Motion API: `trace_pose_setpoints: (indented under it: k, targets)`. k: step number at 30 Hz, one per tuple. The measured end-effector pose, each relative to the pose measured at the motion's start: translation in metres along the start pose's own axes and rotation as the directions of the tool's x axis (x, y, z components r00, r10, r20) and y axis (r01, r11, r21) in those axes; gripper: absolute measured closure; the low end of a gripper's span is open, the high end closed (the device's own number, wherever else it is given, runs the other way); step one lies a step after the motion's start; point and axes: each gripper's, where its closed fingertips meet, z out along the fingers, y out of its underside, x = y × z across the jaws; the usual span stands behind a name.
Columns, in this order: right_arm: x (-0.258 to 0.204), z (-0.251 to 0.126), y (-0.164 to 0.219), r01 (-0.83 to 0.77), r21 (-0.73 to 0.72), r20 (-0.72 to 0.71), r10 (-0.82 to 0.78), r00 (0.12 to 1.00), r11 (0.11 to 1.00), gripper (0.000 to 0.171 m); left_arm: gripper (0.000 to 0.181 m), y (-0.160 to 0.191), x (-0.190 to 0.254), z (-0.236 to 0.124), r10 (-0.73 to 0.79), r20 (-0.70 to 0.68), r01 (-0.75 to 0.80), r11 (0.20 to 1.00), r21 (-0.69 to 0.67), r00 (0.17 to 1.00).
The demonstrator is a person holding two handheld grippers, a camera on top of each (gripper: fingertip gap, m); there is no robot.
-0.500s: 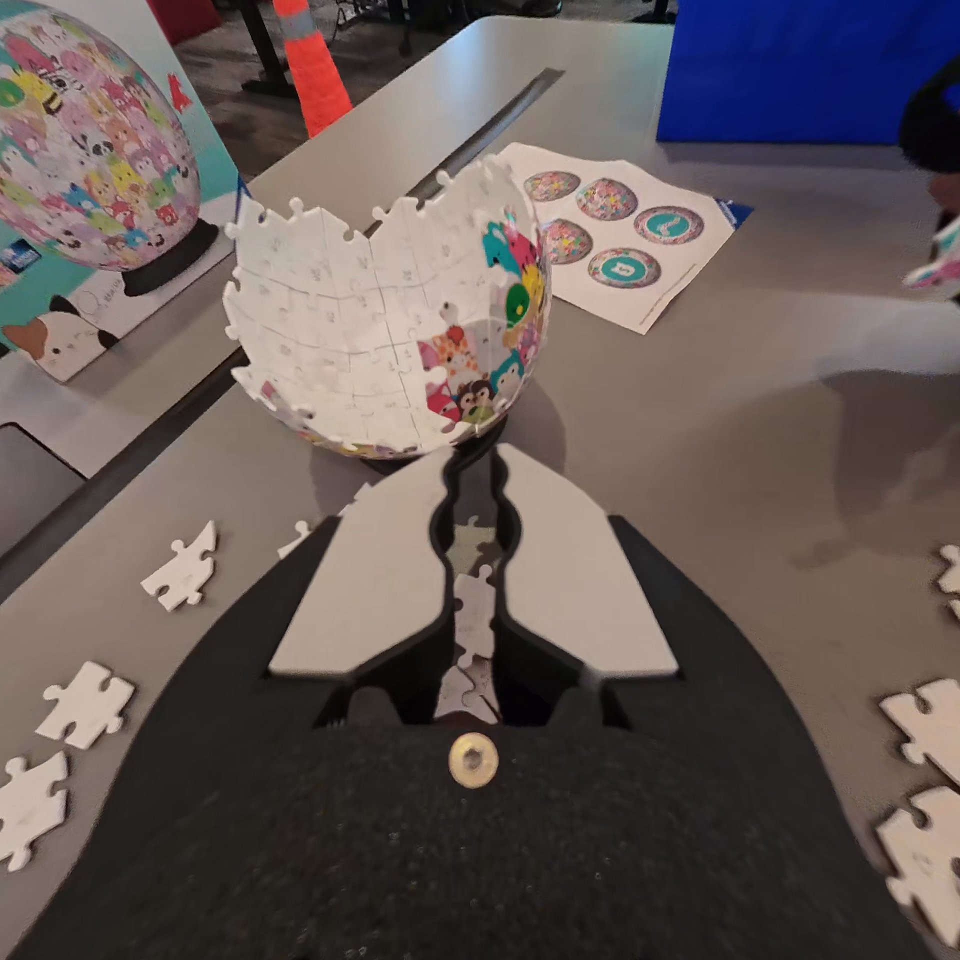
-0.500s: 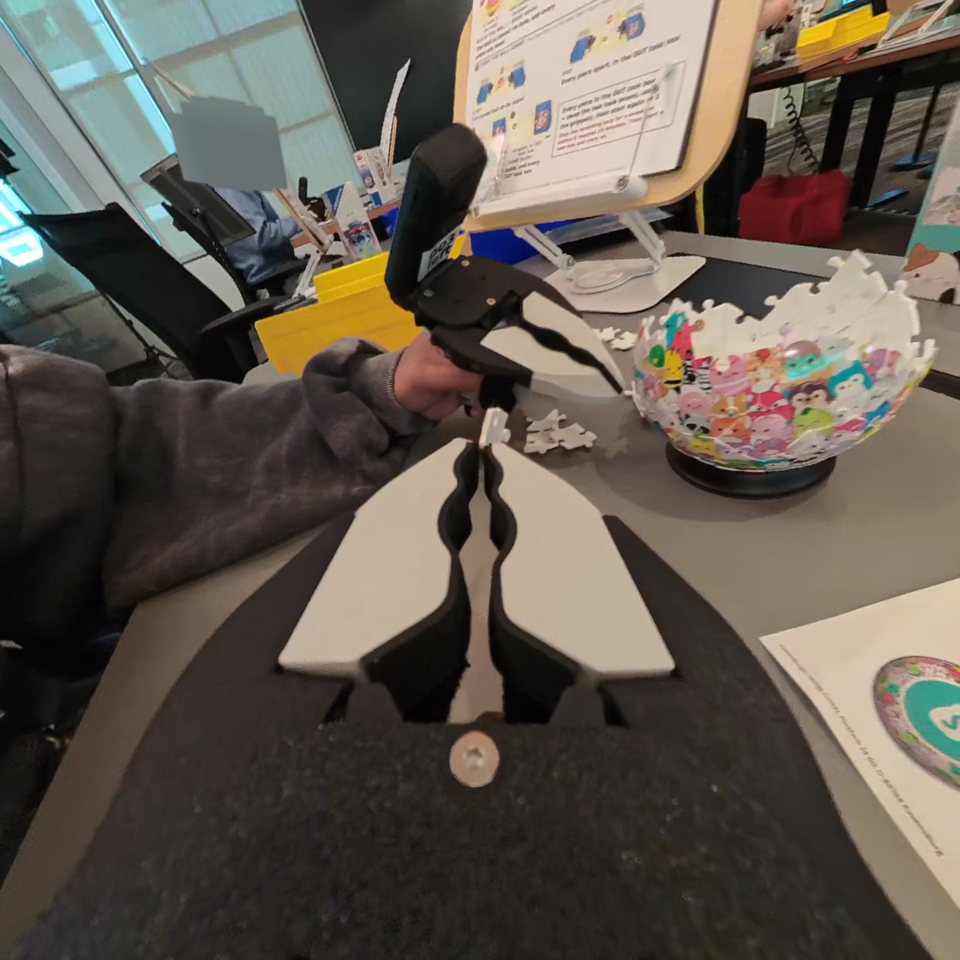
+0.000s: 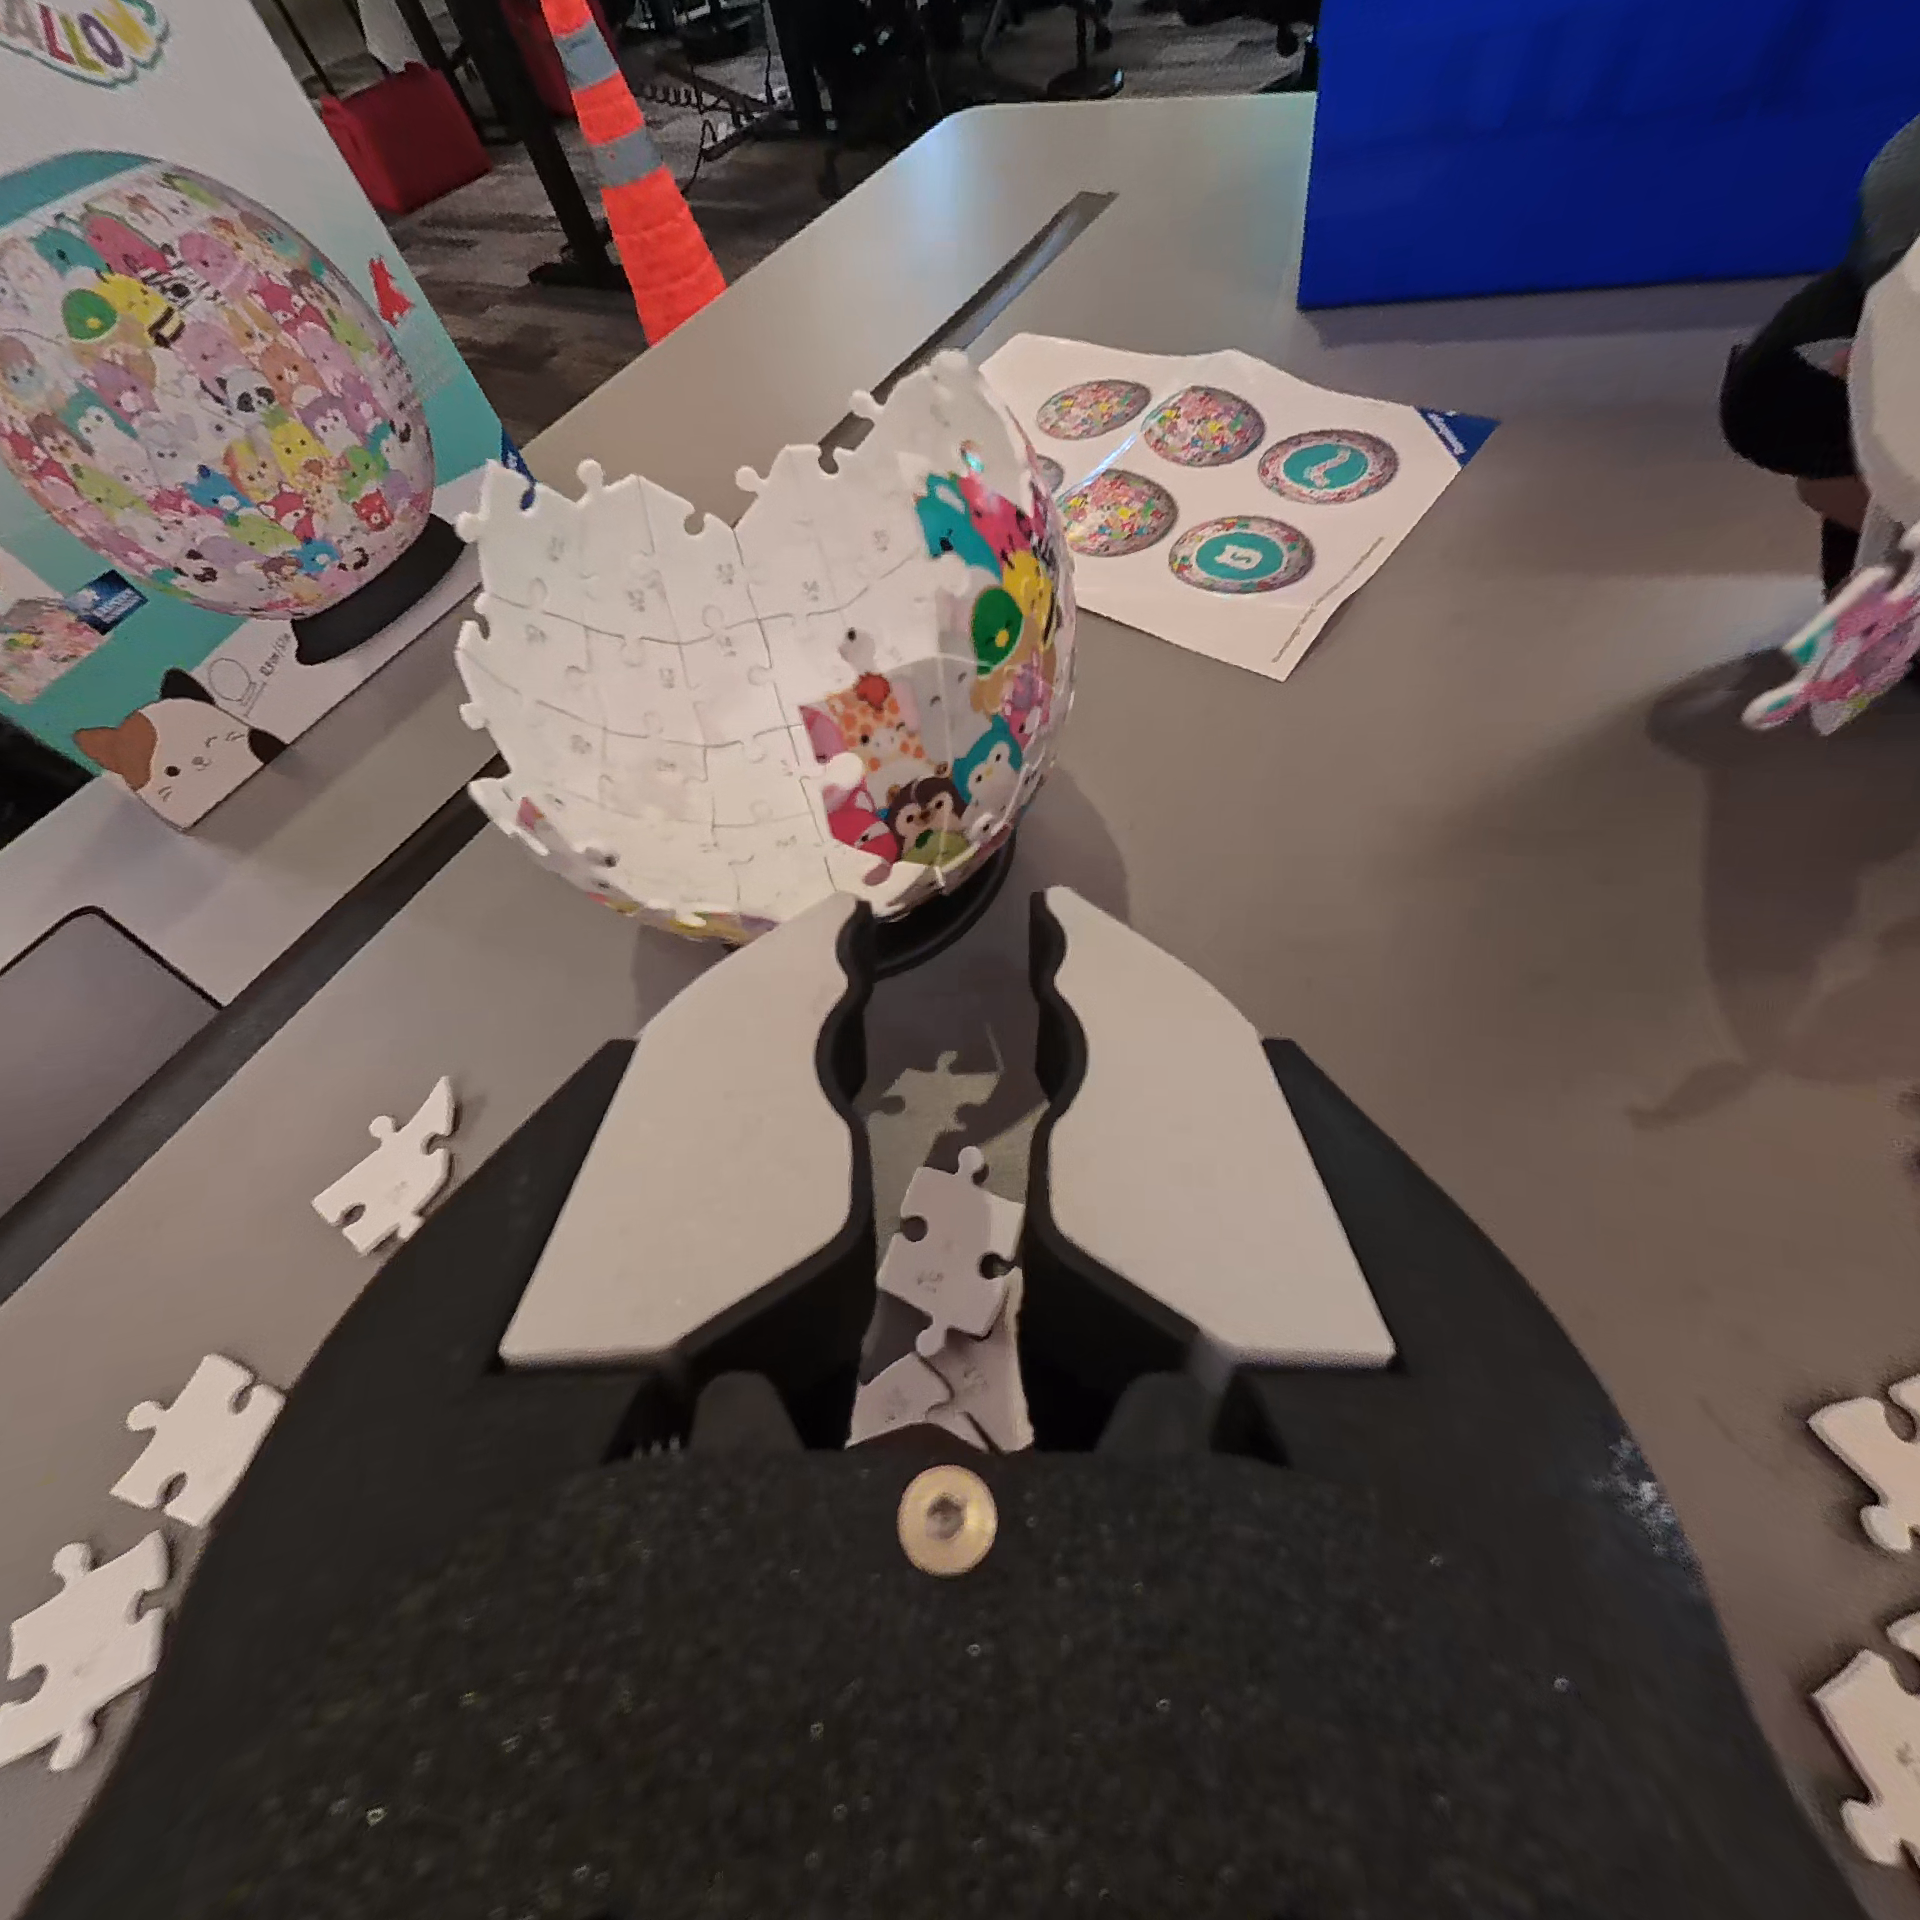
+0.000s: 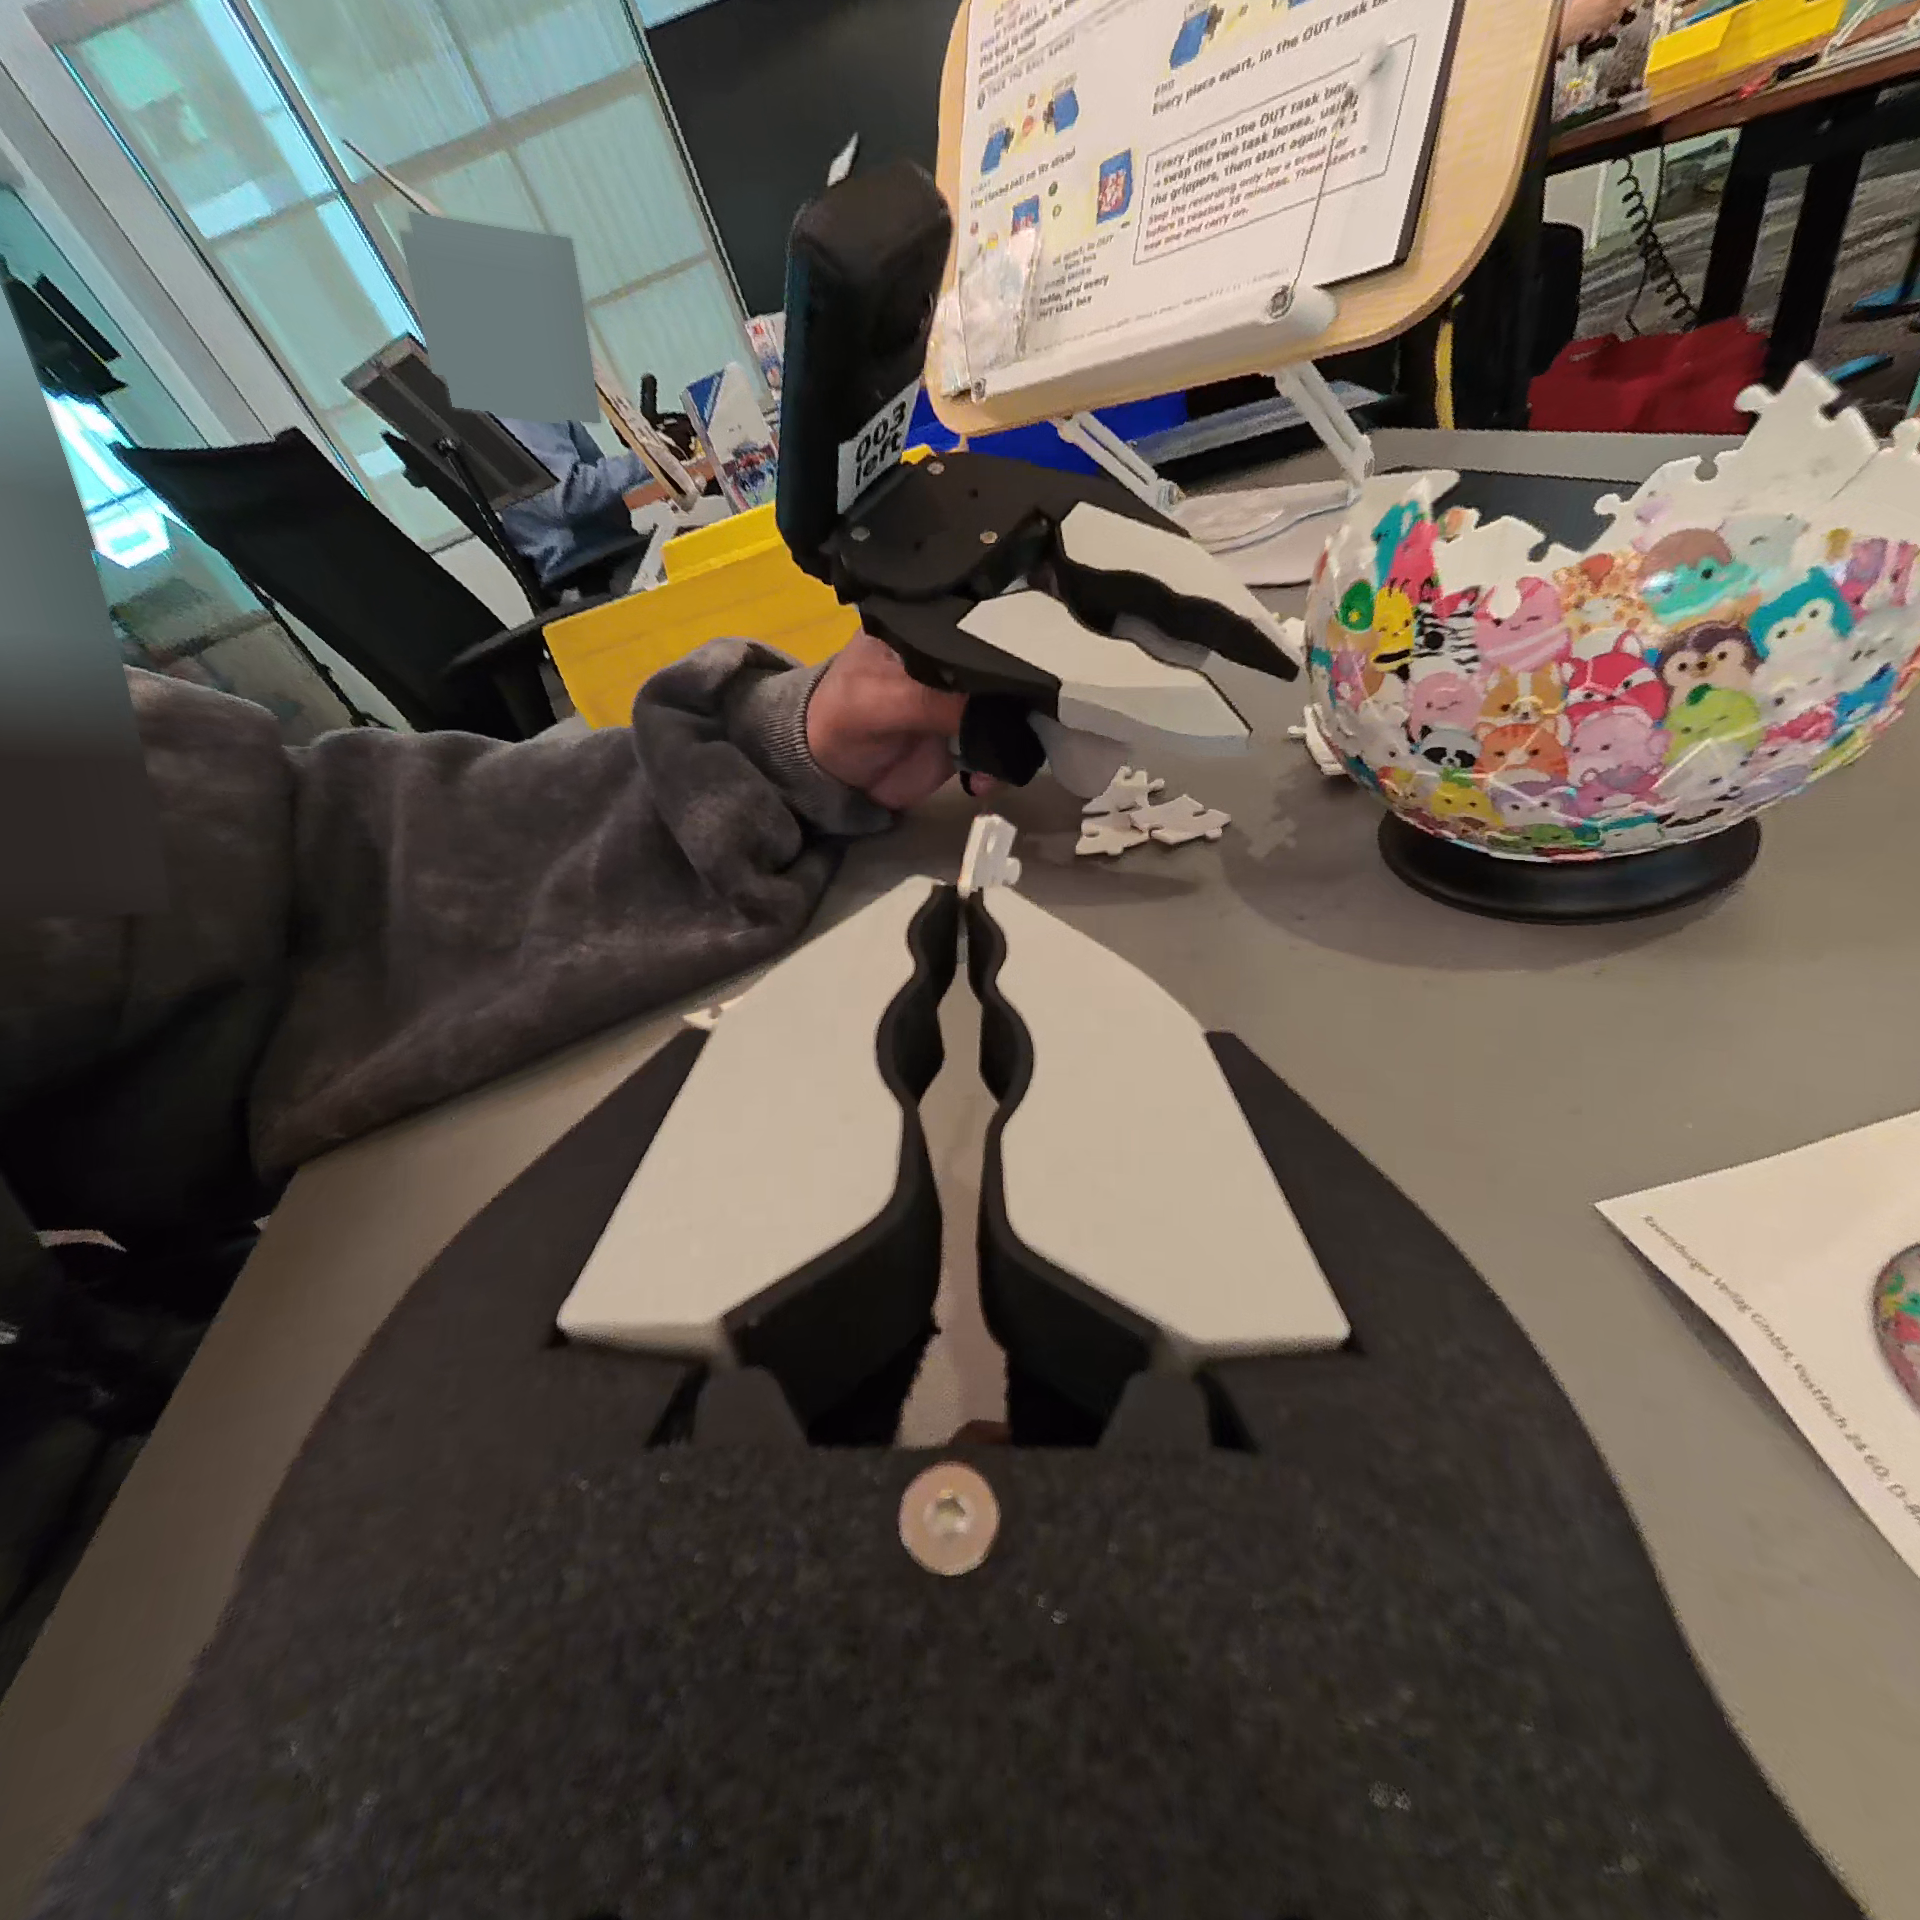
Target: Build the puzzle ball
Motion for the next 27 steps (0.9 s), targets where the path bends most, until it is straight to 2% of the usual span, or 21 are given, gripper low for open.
trace_pose_setpoints:
  k: [4, 7, 10, 13, 15, 20, 21, 22, 25, 27]
  targets:
    - [-0.003, -0.003, -0.001, 0.010, 0.012, 0.002, -0.010, 1.000, 1.000, 0.169, 0.154, 0.001, 0.002, -0.003, -0.013, -0.024, 0.013, 1.000, 0.003, 1.000]
    - [-0.006, -0.004, -0.005, 0.012, 0.036, -0.002, -0.012, 1.000, 0.999, 0.169, 0.158, -0.013, 0.012, -0.014, -0.028, -0.057, 0.032, 0.997, 0.070, 0.998]
    - [-0.009, -0.004, -0.008, -0.034, 0.045, 0.023, 0.033, 0.999, 0.998, 0.169, 0.158, -0.030, 0.053, -0.023, -0.051, -0.222, 0.081, 0.989, 0.125, 0.974]
    - [-0.012, -0.007, -0.015, -0.069, 0.076, 0.037, 0.067, 0.997, 0.995, 0.169, 0.158, -0.041, 0.107, -0.029, -0.068, -0.438, 0.132, 0.984, 0.117, 0.896]
    - [-0.015, -0.008, -0.019, -0.088, 0.081, 0.056, 0.083, 0.995, 0.993, 0.169, 0.158, -0.047, 0.127, -0.029, -0.082, -0.507, 0.163, 0.980, 0.117, 0.858]
    - [-0.026, 0.000, -0.012, -0.096, 0.022, 0.092, 0.094, 0.991, 0.995, 0.169, 0.160, -0.060, 0.137, -0.035, -0.187, -0.623, 0.322, 0.940, 0.110, 0.759]
    - [-0.028, 0.000, -0.014, -0.095, 0.030, 0.099, 0.092, 0.991, 0.995, 0.169, 0.169, -0.062, 0.138, -0.038, -0.202, -0.648, 0.348, 0.932, 0.105, 0.735]
    - [-0.029, 0.001, -0.016, -0.097, 0.033, 0.102, 0.093, 0.990, 0.995, 0.169, 0.170, -0.063, 0.138, -0.040, -0.211, -0.665, 0.367, 0.925, 0.102, 0.716]
    - [-0.032, 0.004, -0.021, -0.095, 0.013, 0.120, 0.092, 0.988, 0.995, 0.169, 0.173, -0.064, 0.140, -0.048, -0.221, -0.715, 0.390, 0.917, 0.079, 0.664]
    - [-0.029, 0.007, -0.017, -0.089, -0.055, 0.106, 0.095, 0.990, 0.995, 0.167, 0.178, -0.061, 0.142, -0.053, -0.218, -0.746, 0.383, 0.922, 0.054, 0.629]
